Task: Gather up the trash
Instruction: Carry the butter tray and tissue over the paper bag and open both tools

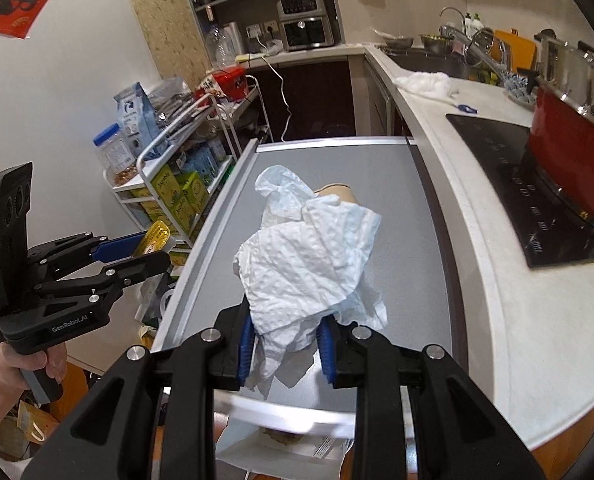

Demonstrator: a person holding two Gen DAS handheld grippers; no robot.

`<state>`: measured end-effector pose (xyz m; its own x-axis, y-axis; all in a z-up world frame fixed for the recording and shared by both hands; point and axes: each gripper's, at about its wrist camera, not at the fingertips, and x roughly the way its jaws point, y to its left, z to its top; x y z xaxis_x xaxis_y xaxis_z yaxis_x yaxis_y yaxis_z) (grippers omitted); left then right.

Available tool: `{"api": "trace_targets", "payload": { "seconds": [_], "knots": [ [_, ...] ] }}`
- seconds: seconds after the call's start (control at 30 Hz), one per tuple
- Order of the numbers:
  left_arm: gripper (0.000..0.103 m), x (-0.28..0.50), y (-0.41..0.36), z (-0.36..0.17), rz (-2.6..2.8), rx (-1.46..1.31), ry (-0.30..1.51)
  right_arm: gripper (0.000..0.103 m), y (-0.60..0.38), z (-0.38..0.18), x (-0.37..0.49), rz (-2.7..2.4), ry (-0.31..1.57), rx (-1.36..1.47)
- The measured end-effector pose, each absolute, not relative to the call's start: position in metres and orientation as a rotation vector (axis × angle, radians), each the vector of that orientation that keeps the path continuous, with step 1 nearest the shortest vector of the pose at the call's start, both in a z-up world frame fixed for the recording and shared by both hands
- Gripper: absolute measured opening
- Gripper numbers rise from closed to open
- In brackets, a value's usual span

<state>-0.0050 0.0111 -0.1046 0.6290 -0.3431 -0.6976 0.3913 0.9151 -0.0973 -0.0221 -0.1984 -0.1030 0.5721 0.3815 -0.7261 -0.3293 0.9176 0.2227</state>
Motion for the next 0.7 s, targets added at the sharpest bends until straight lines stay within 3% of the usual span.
{"api": "trace_targets", "payload": {
  "seconds": [0.3,0.7],
  "knots": [
    [0.037,-0.05,0.003,-0.087,-0.463,0.074,0.766,0.027,-0.204,-0.083,-0.073,0.463,0.857,0.025],
    [0.037,-0.098,-0.011,-0.102,-0.54,0.12,0.85,0.027,-0.202,-0.099,-0.12,0.528,0.961,-0.013]
  ]
}}
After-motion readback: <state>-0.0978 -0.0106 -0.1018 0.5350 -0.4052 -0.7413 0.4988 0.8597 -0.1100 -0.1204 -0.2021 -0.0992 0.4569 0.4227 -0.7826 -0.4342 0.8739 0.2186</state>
